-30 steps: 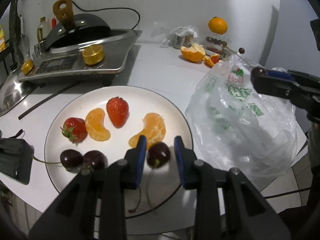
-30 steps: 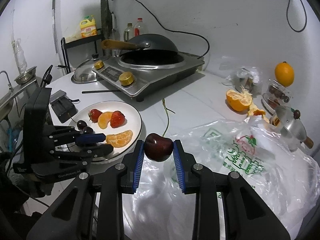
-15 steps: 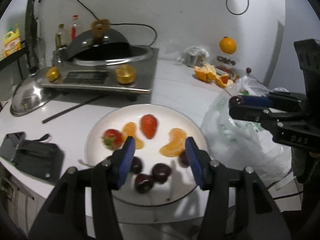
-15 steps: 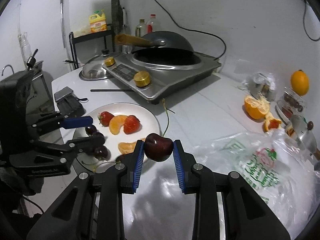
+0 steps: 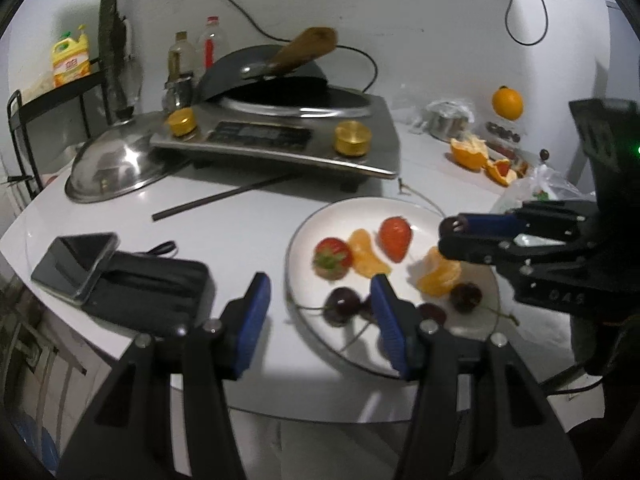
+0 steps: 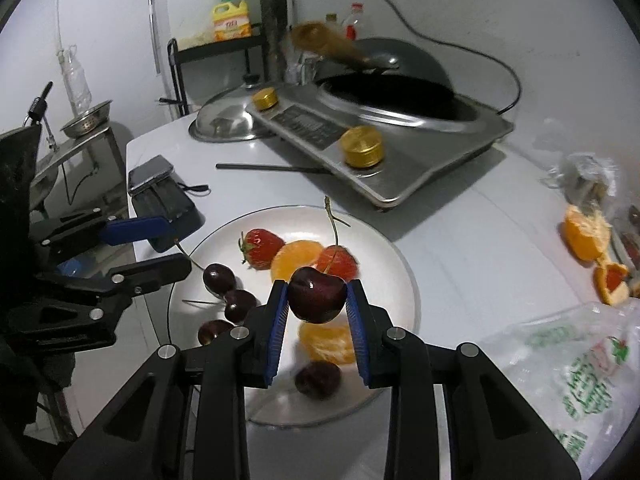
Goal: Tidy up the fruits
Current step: 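Open the right tool to drop the cherry on the plate while the left tool releases its cherry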
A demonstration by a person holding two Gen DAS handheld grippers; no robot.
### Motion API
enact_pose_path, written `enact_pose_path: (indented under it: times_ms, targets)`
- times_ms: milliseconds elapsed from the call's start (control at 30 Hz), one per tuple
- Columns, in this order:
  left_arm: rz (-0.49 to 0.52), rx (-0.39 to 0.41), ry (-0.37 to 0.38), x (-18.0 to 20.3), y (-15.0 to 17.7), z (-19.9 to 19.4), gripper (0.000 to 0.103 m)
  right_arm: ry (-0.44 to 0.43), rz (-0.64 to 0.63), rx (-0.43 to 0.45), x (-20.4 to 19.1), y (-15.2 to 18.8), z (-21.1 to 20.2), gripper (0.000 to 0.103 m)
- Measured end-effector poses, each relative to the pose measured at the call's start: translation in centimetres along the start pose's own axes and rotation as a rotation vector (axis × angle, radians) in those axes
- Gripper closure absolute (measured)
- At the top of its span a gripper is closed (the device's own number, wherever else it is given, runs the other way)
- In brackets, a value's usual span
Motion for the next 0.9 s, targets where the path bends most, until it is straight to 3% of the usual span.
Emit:
enact_pose_path:
  times_ms: [533, 633, 900]
  targets:
    - [-0.042, -0.018, -0.021, -2.7, 1.2, 0.0, 0.049, 0.011, 0.023, -0.078, -0.8, 1.6, 3.6, 0.072]
    - [-0.043, -0.016, -0.025, -2.6, 1.1, -0.1, 0.049, 0.019, 0.022, -0.085, -0.6, 1.7, 3.7, 0.065]
    - [-0.028, 0.009, -0.027, -1.7, 0.4, -1.1, 0.048, 0.04, 0.031, -0.029, -0.1, 0.9, 1.4, 0.063]
Point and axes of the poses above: each gripper's, at about its wrist camera, not at the fingertips, and z roughly the way its jaws point, x to its right, y to its underside, the point moved 7 cm from there along z, roughly the way its jaws point, and after that the axes turned 12 degrees about x, right-handed, at the moved point
